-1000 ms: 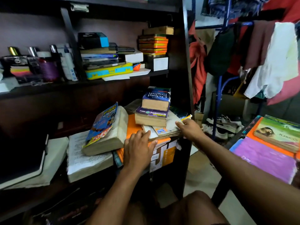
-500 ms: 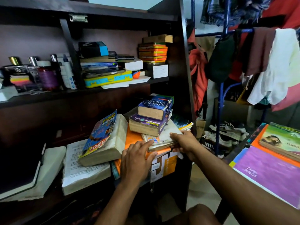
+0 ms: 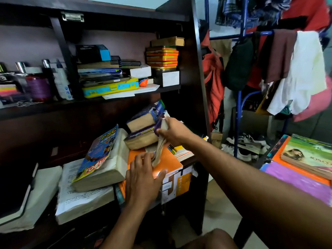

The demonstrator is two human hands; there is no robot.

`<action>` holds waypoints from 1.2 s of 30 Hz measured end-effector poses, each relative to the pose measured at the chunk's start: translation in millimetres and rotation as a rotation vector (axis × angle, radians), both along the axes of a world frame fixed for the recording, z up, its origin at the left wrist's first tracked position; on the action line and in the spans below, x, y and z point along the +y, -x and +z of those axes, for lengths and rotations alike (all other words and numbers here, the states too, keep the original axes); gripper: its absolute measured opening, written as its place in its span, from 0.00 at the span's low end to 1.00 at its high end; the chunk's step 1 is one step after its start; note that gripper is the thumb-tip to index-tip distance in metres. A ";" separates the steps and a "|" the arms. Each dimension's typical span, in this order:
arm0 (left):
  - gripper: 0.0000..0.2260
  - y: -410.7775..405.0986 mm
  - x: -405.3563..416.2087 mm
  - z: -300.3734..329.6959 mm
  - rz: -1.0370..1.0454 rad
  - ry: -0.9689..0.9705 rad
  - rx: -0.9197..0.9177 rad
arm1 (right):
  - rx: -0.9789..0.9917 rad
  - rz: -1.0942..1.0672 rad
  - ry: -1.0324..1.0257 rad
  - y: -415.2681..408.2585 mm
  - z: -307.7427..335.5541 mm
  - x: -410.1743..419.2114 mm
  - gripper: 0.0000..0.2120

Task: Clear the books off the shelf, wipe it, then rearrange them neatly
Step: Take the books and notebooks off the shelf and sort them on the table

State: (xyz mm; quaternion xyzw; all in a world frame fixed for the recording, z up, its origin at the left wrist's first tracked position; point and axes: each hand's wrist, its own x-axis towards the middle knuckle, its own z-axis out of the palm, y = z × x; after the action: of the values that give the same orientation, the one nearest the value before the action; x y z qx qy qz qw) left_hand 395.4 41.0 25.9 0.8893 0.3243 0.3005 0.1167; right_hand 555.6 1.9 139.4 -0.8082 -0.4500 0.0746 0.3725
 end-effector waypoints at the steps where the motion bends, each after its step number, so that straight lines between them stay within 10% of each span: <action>1: 0.28 -0.9 0.3 0.1 0.001 0.003 0.016 | 0.035 0.032 -0.022 -3.1 1.8 -1.7 0.07; 8: 0.47 -1.8 0.0 5.2 -0.047 -0.059 0.282 | 0.019 -0.130 0.132 -36.9 -40.1 -18.4 0.27; 11: 0.50 1.4 -2.2 5.5 -0.041 -0.128 0.311 | 0.101 -0.173 -0.101 -16.3 -67.0 -36.7 0.33; 14: 0.48 4.8 4.1 11.4 -0.078 -0.159 0.344 | 0.213 -0.252 -0.393 15.6 -98.0 -53.8 0.29; 22: 0.38 28.5 33.4 26.8 -0.227 -0.213 0.364 | 0.746 -0.162 -0.344 44.1 -134.2 -77.6 0.22; 36: 0.23 45.4 32.0 59.5 -0.175 -0.455 0.375 | 0.507 -0.108 -0.262 61.3 -116.4 -107.4 0.27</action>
State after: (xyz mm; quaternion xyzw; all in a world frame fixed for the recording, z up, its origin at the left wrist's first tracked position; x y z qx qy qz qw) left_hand 350.0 72.9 85.4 0.9571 0.1869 0.1849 -0.1219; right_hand 494.3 -105.4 23.0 -0.7316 -0.3045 0.1953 0.5779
